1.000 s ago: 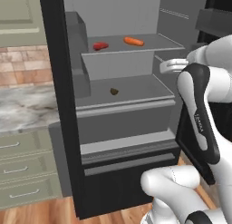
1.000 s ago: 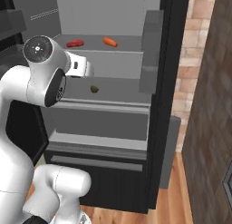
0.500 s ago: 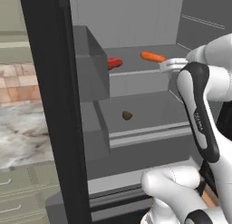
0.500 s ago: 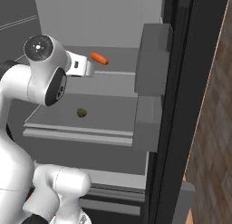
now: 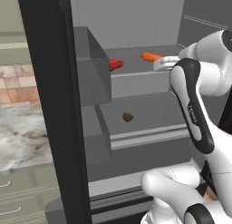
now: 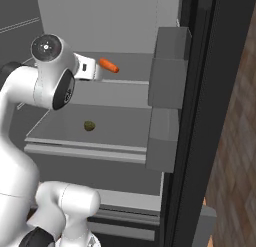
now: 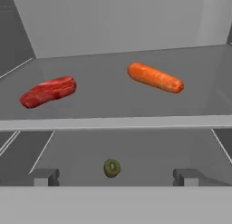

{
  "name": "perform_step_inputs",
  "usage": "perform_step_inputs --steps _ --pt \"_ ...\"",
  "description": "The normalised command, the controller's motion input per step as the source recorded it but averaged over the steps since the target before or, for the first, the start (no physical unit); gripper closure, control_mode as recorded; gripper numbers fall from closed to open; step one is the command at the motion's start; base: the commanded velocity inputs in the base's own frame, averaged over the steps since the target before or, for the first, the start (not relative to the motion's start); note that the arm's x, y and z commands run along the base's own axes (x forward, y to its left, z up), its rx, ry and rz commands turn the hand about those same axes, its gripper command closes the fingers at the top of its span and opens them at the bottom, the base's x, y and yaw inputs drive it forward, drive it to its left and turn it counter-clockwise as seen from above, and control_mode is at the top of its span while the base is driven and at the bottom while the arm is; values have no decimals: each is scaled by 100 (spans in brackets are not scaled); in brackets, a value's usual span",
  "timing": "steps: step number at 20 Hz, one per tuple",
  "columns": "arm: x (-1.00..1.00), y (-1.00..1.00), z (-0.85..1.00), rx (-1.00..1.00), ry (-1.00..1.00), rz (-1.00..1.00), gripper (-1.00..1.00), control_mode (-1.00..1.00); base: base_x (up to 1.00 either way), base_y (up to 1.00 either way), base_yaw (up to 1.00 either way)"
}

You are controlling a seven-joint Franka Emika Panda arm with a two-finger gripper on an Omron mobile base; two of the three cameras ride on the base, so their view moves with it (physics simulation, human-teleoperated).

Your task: Open the fridge, remove the kiwi, carrot, and steak, and place them on any counter.

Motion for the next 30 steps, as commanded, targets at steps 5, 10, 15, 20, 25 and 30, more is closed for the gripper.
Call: perform_step_inputs --steps 5,10,15,20,25,30 --pt "56 31 0 -6 10 0 -100 -100 0 0 0" --pt "28 3 7 -3 0 1 -100 -100 0 0 0" --pt "35 -23 1 -9 8 10 -100 -100 0 0 0" --pt "38 -47 0 -22 8 14 -100 -100 0 0 0" --pt "42 -31 0 -19 2 10 -100 -100 0 0 0" --pt "60 -10 0 -1 0 5 -100 -100 0 0 0"
